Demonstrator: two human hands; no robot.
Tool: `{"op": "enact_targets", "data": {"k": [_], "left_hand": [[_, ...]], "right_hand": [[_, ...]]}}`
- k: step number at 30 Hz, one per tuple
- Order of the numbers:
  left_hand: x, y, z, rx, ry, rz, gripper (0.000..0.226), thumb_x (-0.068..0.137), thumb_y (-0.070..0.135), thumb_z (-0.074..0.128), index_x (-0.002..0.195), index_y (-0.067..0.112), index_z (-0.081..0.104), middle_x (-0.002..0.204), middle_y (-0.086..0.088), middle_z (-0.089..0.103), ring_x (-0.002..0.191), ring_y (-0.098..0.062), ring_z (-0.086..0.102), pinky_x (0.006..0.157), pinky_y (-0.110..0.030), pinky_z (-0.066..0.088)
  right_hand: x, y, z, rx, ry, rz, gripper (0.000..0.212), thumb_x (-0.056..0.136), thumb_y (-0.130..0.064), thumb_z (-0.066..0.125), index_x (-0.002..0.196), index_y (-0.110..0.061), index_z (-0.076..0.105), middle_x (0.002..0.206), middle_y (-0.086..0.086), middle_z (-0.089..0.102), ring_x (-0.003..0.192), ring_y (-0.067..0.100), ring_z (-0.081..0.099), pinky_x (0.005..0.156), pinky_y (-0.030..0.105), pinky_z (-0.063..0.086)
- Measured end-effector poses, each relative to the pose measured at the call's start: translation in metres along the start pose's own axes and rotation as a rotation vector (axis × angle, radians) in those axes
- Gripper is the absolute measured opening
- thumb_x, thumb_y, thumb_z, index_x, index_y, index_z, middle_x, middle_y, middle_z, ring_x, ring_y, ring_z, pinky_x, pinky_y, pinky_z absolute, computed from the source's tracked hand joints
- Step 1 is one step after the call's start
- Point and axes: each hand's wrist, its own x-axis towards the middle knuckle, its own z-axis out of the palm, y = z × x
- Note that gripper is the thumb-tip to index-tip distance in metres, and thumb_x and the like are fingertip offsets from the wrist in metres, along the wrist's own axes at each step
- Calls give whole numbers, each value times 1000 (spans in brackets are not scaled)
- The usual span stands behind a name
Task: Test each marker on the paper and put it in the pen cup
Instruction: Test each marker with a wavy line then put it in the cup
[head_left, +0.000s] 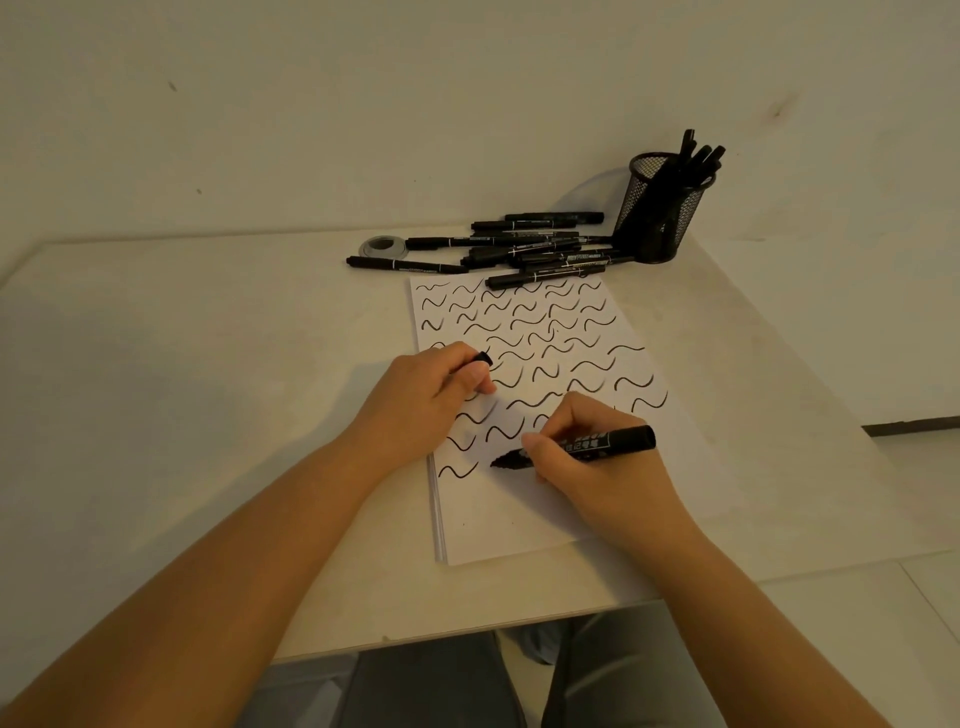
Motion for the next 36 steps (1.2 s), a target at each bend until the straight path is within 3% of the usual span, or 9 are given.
{"op": "enact_targets", "data": {"k": [4, 7, 9, 14, 18, 22, 26, 32, 36], "left_hand": [[-1, 1, 0, -6, -7, -20, 23, 95, 29, 41, 91, 23, 63, 81, 27, 61, 82, 13, 55, 70, 0, 38], [-1, 1, 0, -9, -9, -31, 22, 94, 29, 42, 91, 23, 63, 83, 25, 63, 86, 8, 57, 75, -11, 43], [-2, 2, 0, -7, -9, -28, 20, 94, 30, 43, 90, 24, 62, 84, 24, 64, 85, 3, 59, 77, -20, 47], [-4, 0, 0, -14, 18, 6, 18, 88, 39, 52, 97, 27, 63, 92, 4, 68, 86, -14, 63, 79, -39, 51], [-5, 0, -1, -38, 63, 8, 15, 86, 32, 58, 100, 31, 64, 91, 19, 63, 89, -5, 60, 82, -31, 51], [-6, 1, 0, -29, 62, 7, 17, 85, 31, 59, 102, 29, 64, 93, 17, 63, 92, -4, 58, 85, -29, 48], [-5, 0, 0, -8, 72, 13, 16, 85, 32, 60, 100, 31, 64, 87, 24, 58, 86, 2, 55, 76, -18, 43], [-5, 3, 2, 10, 51, 21, 14, 85, 32, 60, 97, 32, 64, 87, 13, 61, 80, -3, 55, 70, -18, 43], [-7, 6, 1, 37, 36, 24, 13, 85, 34, 58, 97, 34, 62, 86, 15, 59, 82, 0, 53, 67, -8, 38]], "right_hand": [[1, 6, -5, -17, 65, 30, 26, 75, -12, 64, 54, -17, 49, 49, -7, 51, 44, 4, 41, 42, 15, 31], [5, 9, -16, -28, 191, 30, 25, 77, -14, 66, 57, -19, 52, 56, -10, 56, 49, 2, 46, 45, 12, 34], [7, 7, -23, 91, 251, 33, 17, 77, -16, 68, 64, -20, 58, 62, -6, 62, 53, 4, 53, 48, 15, 41], [18, -3, -28, 255, 227, 36, 19, 78, -12, 68, 71, -29, 63, 58, -12, 60, 49, 3, 51, 48, 15, 42], [38, -14, -28, 515, 193, 81, 14, 86, -8, 57, 80, -19, 63, 56, -9, 58, 51, 7, 50, 44, 20, 41], [56, -15, -20, 680, 181, 143, 22, 92, -17, 49, 75, -16, 63, 55, -3, 57, 50, 12, 49, 43, 22, 38], [54, -5, -10, 653, 154, 149, 19, 92, -16, 50, 76, -16, 60, 53, -2, 58, 50, 14, 49, 43, 21, 39], [51, -4, -8, 539, 120, 82, 22, 92, -14, 49, 74, -19, 59, 54, -1, 62, 48, 9, 52, 44, 19, 40], [50, -4, -8, 470, 89, 44, 19, 91, -12, 51, 74, -18, 58, 56, -2, 63, 50, 8, 53, 45, 19, 41]]}}
